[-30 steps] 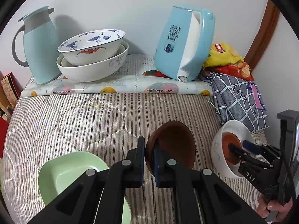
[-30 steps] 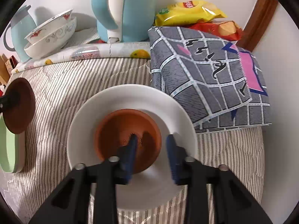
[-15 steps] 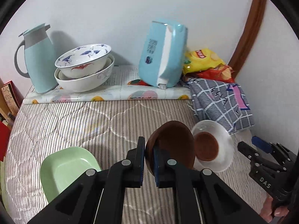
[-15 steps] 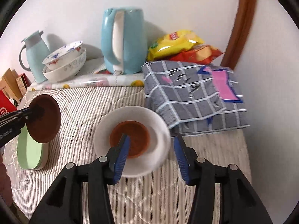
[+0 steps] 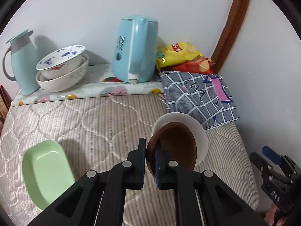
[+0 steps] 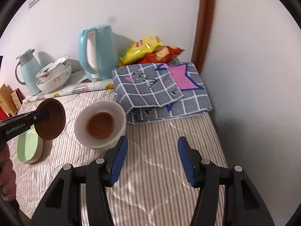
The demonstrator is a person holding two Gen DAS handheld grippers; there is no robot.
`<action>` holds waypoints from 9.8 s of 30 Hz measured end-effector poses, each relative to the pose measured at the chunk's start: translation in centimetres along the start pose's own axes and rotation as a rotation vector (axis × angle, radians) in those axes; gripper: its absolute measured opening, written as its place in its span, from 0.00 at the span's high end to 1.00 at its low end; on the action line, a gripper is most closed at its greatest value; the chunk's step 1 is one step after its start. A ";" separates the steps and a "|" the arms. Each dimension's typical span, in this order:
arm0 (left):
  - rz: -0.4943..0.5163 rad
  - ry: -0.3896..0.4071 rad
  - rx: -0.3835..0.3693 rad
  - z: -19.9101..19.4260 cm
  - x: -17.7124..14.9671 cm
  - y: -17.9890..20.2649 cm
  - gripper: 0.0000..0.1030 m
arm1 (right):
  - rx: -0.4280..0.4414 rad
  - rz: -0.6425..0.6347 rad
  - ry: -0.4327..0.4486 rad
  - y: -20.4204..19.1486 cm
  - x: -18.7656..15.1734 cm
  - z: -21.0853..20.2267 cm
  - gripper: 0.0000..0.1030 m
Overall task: Organize plates and bowls
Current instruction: 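Carry the held brown bowl over the white bowl with the left gripper while the right gripper withdraws, then lower the brown bowl onto the other brown bowl and open the left gripper, then close the left gripper on the white bowl rim while the right gripper grasps the rim too, then lift the white bowl with both grippers and carry it toward the green plate, then lower the white bowl onto the green plate and open both grippers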
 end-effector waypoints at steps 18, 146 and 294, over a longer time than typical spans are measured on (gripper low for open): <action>-0.005 -0.095 -0.018 7.1 0.5 2.3 0.91 | 0.012 0.085 -0.029 3.9 -1.4 2.6 0.47; 0.118 -0.230 0.046 12.8 -1.8 1.5 0.88 | 0.152 0.015 -0.255 -6.3 -0.2 14.2 0.89; -0.238 -0.182 0.125 0.0 -9.0 -25.0 0.90 | 0.269 -0.198 -0.318 -34.0 -5.2 7.7 0.93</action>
Point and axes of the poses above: each gripper's, at about its wrist camera, not at the fingertips, and z roughly the way its jaws point, y to its right, x to its top, the point moved 6 cm from there along z, roughly the way its jaws point, and after that the axes turned 4 degrees about z, right-handed, at the moved point
